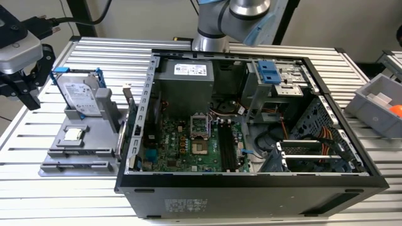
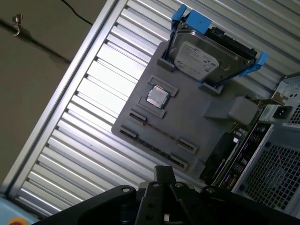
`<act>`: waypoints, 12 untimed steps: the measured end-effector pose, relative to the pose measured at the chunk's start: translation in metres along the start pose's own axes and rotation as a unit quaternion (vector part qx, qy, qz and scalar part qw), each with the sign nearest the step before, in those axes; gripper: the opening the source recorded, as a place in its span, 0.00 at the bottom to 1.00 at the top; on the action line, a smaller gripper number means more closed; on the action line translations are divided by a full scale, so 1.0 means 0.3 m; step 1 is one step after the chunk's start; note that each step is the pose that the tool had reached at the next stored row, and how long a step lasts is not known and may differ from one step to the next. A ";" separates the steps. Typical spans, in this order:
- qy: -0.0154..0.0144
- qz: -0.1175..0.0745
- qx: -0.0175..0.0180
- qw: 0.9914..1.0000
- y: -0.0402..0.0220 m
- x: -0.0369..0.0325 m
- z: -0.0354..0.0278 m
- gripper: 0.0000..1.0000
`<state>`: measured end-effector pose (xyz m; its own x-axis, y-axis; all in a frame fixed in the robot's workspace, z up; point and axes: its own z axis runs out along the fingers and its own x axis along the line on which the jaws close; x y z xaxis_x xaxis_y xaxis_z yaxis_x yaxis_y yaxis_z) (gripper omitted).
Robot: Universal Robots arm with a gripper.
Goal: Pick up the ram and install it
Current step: 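Pick up the ram and move it above insertion slot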
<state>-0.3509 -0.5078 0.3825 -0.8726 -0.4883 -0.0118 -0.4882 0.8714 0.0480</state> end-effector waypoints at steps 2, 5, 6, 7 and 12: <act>0.000 -0.001 0.000 1.000 0.000 0.000 0.000 0.00; 0.000 -0.004 0.000 1.000 0.000 0.000 0.000 0.00; 0.000 -0.005 0.000 1.000 0.000 0.000 0.000 0.00; 0.000 -0.006 0.000 1.000 0.000 0.000 0.000 0.00; 0.001 -0.011 0.000 1.000 0.000 0.000 0.000 0.00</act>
<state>-0.3509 -0.5078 0.3825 -0.8621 -0.5065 -0.0118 -0.5065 0.8609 0.0480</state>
